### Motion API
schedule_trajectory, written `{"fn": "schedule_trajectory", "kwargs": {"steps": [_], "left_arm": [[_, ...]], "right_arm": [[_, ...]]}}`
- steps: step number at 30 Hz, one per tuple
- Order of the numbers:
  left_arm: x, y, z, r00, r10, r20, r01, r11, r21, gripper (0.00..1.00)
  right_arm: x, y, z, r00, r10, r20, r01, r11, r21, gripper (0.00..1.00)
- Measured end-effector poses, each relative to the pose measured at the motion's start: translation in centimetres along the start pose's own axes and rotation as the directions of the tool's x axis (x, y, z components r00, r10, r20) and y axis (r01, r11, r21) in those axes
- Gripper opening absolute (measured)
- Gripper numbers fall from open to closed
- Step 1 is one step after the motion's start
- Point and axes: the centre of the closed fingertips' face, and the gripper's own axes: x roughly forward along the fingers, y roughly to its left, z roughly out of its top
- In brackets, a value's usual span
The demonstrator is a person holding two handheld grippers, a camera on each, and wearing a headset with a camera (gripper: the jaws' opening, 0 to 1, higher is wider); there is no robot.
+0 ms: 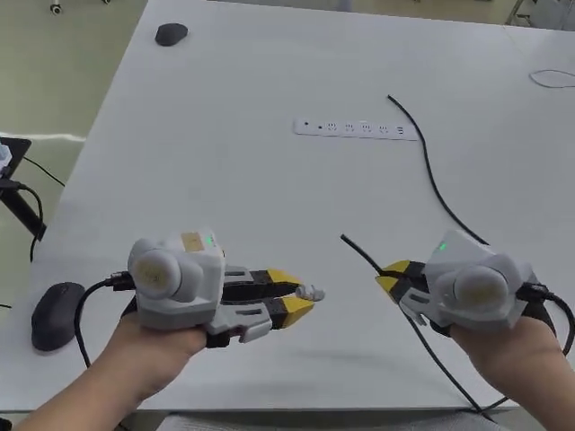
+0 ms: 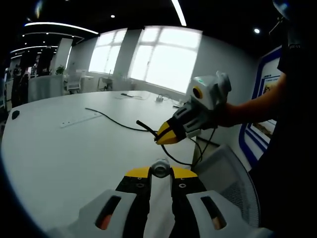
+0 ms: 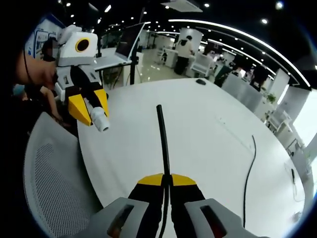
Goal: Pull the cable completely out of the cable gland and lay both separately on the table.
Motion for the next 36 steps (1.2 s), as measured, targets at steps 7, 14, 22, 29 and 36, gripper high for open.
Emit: {"fn": "schedule_trajectory", "kwargs": {"steps": [7, 14, 22, 29, 36], "left_arm": [[-0.1, 0.7, -0.6, 0.9999, 0.01, 0.006, -0.01, 1.0, -0.02, 0.15], [-0.2, 1.3, -1.8, 0.9997, 0.023, 0.004, -0.023, 1.0, -0.02, 0.15], [-0.1, 2.1, -3.8, 0.9995, 0.029, -0.009, -0.029, 0.999, -0.034, 0.15], [0.3, 2.6, -6.0, 0.9988, 0.027, -0.04, -0.028, 0.999, -0.041, 0.15], [0.8, 2.8, -8.0, 0.9982, 0.002, -0.06, -0.004, 0.999, -0.034, 0.15]], "right_arm": [[1.4, -0.4, 1.0, 0.9998, 0.019, 0.002, -0.019, 1.0, 0.013, 0.0], [2.9, -1.0, 1.6, 0.9999, 0.016, -0.004, -0.016, 1.0, 0.005, 0.0], [4.9, -1.9, 2.2, 0.9995, 0.03, -0.011, -0.03, 1.0, -0.003, 0.0], [7.1, -2.0, 3.4, 0.9983, 0.058, 0.0, -0.058, 0.998, -0.022, 0.0], [9.8, -0.6, 4.3, 0.9938, 0.111, -0.004, -0.111, 0.991, -0.077, 0.0]]}}
